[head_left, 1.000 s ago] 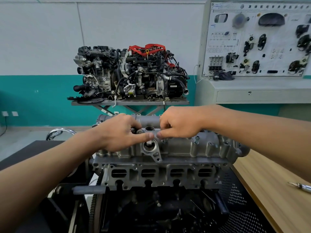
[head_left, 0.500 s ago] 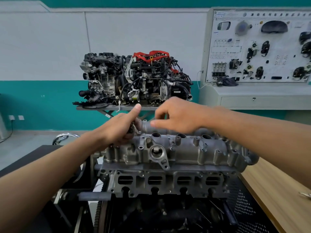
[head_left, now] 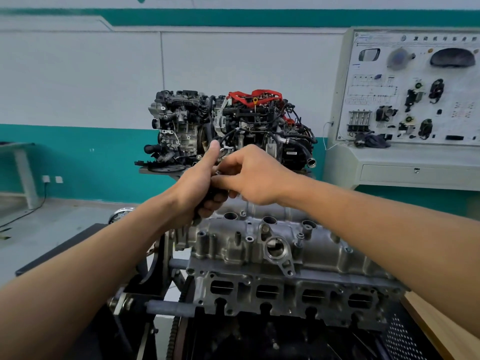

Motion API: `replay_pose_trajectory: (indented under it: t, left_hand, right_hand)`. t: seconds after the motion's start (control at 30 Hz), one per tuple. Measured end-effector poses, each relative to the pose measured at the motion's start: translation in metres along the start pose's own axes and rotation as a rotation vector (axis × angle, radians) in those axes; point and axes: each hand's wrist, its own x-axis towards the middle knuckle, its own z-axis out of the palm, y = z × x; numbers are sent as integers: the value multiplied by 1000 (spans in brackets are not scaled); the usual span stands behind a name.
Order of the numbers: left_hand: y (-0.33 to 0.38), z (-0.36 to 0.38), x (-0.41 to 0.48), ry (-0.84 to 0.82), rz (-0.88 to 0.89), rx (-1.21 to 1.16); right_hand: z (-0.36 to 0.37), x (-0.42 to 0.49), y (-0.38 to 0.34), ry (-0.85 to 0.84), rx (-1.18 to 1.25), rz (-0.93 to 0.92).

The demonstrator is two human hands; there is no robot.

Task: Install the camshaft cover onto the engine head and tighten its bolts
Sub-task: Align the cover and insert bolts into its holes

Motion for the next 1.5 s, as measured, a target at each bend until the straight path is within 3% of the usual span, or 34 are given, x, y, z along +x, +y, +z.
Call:
replay_pose_trajectory:
  t: [0.2, 0.27, 0.4, 0.67, 1.03, 1.17, 1.3, 1.5]
  left_hand:
    - [-11, -12, -7, 56, -67, -117]
    - [-16, -15, -8, 119, -89, -108]
    - [-16, -14, -8, 218, -138, -28]
    - [-16, -5, -3, 259, -141, -74]
    - [-25, -15, -2, 88, -24, -24]
    - [-28, -16, 0, 84, -6, -35]
    - [-29, -17, 0, 65, 8, -46]
    - [-31, -19, -1, 32, 27, -84]
  right_hand:
    - [-11, 14, -4, 194, 120, 91]
    - [-19, 10, -2, 111, 38, 108]
    - [-13, -14, 5, -186, -360, 113]
    - [-17, -25, 15, -234, -315, 199]
    - [-22, -27, 23, -234, -281, 142]
    - [-26, -28, 19, -323, -382, 123]
    - [-26, -28, 16, -384, -449, 221]
    - [-28, -30, 14, -326, -344, 195]
